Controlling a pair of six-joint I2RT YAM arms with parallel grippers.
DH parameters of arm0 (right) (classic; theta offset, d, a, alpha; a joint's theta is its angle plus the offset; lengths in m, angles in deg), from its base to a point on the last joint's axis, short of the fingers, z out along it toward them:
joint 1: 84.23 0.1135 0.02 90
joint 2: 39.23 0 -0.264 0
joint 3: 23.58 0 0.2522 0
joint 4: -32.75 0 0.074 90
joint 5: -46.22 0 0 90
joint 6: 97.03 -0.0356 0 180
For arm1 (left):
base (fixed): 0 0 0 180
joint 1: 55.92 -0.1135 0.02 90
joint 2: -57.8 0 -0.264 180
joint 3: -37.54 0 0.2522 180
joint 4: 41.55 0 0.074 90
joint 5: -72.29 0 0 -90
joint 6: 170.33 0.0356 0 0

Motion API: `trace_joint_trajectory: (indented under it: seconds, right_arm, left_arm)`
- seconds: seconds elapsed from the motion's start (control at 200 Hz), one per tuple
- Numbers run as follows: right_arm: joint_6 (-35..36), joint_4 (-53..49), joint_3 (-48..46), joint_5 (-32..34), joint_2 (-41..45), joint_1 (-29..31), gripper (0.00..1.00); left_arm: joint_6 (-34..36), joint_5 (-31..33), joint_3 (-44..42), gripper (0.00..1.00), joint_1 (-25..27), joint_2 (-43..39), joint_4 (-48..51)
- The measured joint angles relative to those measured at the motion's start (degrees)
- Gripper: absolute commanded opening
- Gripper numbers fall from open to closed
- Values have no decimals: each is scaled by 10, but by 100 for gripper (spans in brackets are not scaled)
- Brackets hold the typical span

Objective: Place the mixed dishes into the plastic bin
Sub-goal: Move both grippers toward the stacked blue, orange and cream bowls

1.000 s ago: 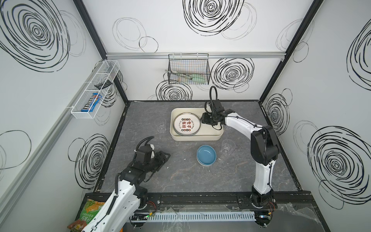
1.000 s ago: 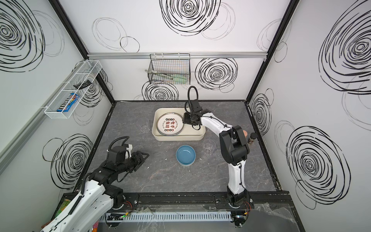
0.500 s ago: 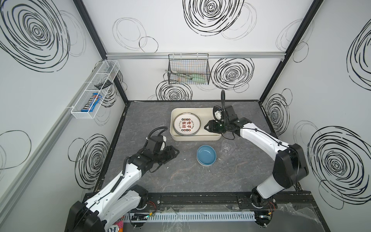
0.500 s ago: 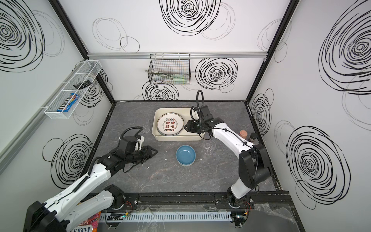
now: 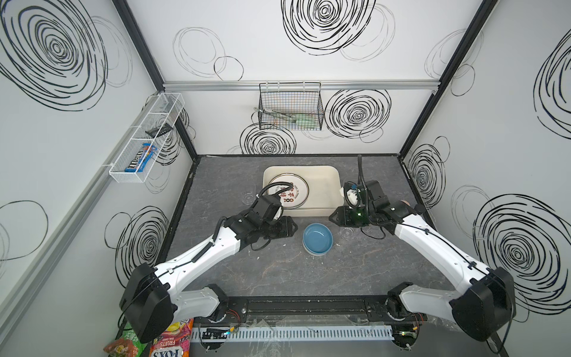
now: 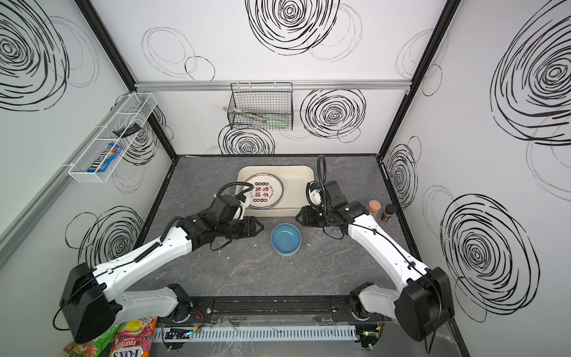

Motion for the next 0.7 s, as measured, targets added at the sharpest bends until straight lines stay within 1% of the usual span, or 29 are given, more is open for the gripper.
trace_joint_trajectory:
  seconds: [0.1, 0.19, 0.34, 0.615, 0.7]
  right_arm:
    - [-2, -14, -25, 2, 47, -3, 45]
    - [-5, -21, -49, 3, 85, -4, 45]
    - [-18, -31, -93, 5, 140, -4, 46]
    - [-36, -38, -142, 3, 175, -7, 46]
    - [-41, -37, -148, 3, 178, -7, 46]
  left_arm:
    - [16, 21, 30, 54, 18, 26, 13]
    - [29, 40, 50, 50, 34, 50, 24]
    - [48, 69, 79, 48, 59, 88, 42]
    - [67, 110, 101, 45, 89, 141, 54]
    - [70, 116, 103, 42, 94, 155, 54]
